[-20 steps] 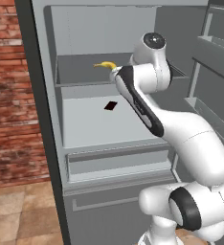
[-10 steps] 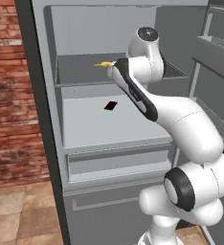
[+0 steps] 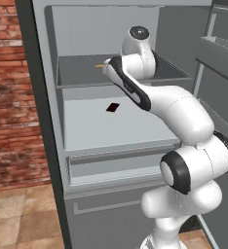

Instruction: Pick the banana and pear from the fridge and place them on the plate next to the blender to make a fruit smoothie.

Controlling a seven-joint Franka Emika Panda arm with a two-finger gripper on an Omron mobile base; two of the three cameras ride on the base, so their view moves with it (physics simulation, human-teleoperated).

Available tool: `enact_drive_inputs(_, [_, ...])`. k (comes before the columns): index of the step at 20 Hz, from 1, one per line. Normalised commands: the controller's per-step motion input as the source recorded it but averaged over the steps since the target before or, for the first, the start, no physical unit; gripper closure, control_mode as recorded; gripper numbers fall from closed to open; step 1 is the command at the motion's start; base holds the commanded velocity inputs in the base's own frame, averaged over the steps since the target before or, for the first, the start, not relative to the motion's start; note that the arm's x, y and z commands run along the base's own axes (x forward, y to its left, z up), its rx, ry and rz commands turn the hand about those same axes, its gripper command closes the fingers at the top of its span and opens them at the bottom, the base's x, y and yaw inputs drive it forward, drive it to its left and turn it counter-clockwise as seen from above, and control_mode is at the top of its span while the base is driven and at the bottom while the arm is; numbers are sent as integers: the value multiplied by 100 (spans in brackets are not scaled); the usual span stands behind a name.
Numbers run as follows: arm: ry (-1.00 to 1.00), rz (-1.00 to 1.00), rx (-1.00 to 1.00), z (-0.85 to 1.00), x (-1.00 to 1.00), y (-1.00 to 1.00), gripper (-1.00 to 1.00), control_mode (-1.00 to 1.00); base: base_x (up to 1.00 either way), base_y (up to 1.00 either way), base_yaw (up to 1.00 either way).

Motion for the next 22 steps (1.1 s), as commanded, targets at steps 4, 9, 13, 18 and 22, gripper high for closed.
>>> enact_drive_inputs(4, [0, -1, 0, 0, 52, 2, -100, -100, 0, 0, 0])
enact_drive_inputs(9, [1, -3, 0, -6, 45, 0, -100, -100, 0, 0, 0])
enact_drive_inputs(13, [1, -2, 0, -12, 46, 0, -100, -100, 0, 0, 0])
enact_drive_inputs(18, [2, -1, 0, -23, 42, 0, -100, -100, 0, 0, 0])
enact_drive_inputs(22, [1, 0, 0, -19, 43, 0, -100, -100, 0, 0, 0])
